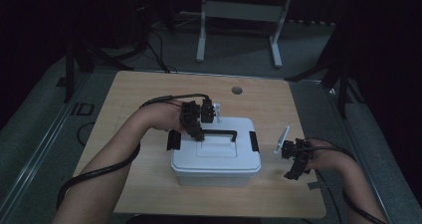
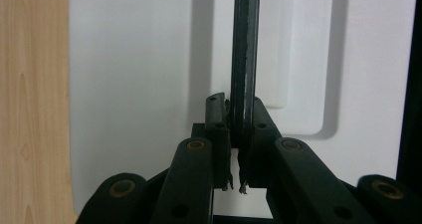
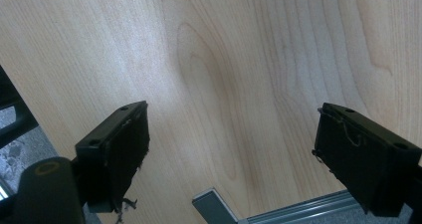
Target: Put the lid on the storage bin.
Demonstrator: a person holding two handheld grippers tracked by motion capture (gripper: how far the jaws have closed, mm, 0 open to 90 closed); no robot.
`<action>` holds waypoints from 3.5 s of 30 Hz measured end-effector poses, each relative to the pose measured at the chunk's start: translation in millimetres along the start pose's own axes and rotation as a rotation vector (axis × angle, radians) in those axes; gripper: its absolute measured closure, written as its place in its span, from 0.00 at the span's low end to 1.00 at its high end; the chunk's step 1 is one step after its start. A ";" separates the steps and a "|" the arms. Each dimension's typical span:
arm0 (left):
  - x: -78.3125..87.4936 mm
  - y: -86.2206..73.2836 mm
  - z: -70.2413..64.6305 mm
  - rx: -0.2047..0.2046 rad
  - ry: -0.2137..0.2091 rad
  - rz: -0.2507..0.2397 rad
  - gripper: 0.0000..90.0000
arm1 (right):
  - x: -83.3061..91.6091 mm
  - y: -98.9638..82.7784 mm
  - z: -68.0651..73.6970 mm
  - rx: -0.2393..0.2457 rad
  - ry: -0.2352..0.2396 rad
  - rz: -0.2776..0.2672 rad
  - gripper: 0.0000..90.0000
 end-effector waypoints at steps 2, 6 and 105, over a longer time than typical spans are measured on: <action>-2.8 0.8 0.8 0.000 -0.004 -0.002 0.93 | 0.0 0.1 0.4 0.004 0.000 0.000 0.15; -5.6 2.1 0.6 -0.004 -0.002 0.000 0.93 | -0.5 0.5 0.3 0.008 -0.001 0.001 0.16; -64.3 -172.1 2.4 0.418 0.007 -0.231 0.09 | -2.6 6.6 -2.6 -0.043 -0.019 -0.019 0.16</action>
Point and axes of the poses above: each handheld gripper's, and its own axes: x roughly backward along the jaws, y roughly out of its top, z roughly to its left, the point moved 6 cm from there along -x, roughly forward along the jaws, and after that the axes turned 15 degrees about z, right-handed, at the moved point
